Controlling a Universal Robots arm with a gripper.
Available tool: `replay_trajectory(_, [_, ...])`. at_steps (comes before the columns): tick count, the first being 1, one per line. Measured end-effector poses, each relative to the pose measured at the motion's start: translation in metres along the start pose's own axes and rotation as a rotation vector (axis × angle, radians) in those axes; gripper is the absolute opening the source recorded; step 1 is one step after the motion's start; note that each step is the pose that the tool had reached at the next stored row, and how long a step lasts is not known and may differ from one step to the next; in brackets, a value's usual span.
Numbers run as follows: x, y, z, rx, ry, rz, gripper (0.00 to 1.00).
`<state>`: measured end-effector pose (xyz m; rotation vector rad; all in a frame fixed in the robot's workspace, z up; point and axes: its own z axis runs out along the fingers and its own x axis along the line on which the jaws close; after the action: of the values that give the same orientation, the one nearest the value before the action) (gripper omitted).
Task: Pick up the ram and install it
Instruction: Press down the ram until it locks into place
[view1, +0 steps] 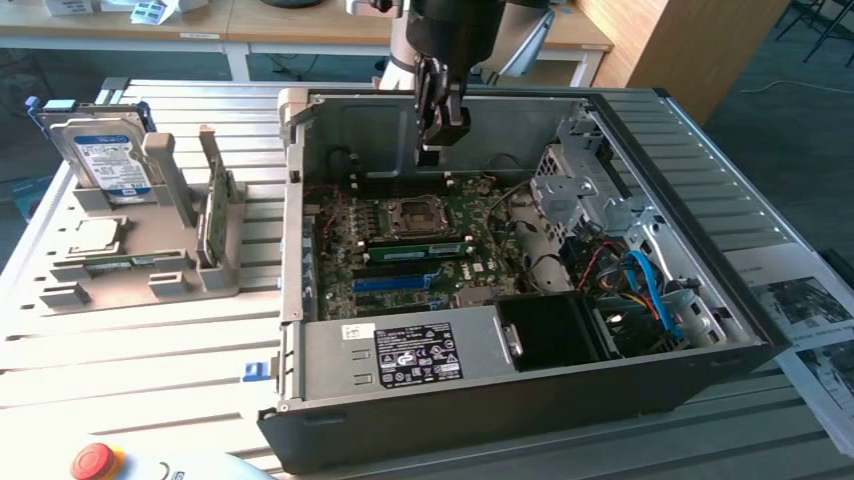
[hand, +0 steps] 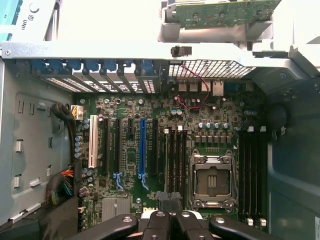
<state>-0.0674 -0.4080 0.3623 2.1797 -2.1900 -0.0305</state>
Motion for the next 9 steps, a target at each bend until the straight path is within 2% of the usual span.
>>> replay_trajectory(9, [0.0,0.0,0.0,0.0,-0.0002,0.004,0.1])
